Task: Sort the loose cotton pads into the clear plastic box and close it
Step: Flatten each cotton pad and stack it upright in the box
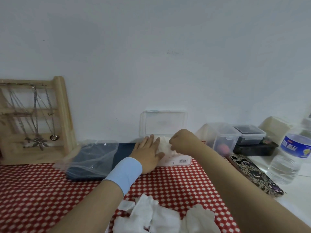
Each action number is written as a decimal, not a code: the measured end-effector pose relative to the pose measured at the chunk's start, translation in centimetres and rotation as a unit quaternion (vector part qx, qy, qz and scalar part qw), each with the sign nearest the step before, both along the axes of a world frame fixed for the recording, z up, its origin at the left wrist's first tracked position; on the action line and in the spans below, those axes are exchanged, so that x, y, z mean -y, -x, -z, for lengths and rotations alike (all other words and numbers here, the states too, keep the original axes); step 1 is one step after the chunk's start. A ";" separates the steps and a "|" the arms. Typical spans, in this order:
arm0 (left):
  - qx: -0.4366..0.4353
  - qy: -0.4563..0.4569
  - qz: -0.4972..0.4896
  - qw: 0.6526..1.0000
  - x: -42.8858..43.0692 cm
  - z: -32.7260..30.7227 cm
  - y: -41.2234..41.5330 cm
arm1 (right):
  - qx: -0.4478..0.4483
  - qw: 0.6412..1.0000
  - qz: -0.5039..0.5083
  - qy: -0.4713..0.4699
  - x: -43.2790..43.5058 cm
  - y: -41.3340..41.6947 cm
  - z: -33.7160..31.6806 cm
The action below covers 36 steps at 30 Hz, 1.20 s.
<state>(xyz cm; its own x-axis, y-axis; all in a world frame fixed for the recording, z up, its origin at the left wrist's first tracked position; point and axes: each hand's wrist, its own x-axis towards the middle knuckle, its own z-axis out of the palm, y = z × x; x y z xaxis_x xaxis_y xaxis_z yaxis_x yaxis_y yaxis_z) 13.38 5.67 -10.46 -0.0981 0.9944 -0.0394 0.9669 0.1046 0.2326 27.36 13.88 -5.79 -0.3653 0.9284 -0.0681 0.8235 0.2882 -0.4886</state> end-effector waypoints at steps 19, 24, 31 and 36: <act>0.087 -0.063 -0.003 0.994 5.5 -4.6 -2.6 | 0.093 0.970 -0.176 -0.136 6.1 -4.8 -2.2; 0.151 0.113 0.062 0.980 11.2 -6.2 -4.5 | 0.213 0.938 -0.264 0.069 10.6 -9.0 -5.7; 0.010 0.170 0.110 0.979 13.0 -2.8 -7.5 | 0.381 0.864 -0.312 0.104 11.5 -9.0 -3.3; 0.051 0.145 0.076 0.985 12.8 -2.1 -7.0 | 0.321 0.891 -0.308 0.096 11.0 -7.5 -2.0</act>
<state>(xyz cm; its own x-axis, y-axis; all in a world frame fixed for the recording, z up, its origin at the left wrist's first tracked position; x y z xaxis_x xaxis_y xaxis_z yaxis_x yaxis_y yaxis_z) 20.36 -7.17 -8.32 0.0704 0.9430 -0.3252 0.9499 0.0362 0.3105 34.88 2.86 -3.80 -0.6300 0.5138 -0.5823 0.6655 0.7437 -0.0638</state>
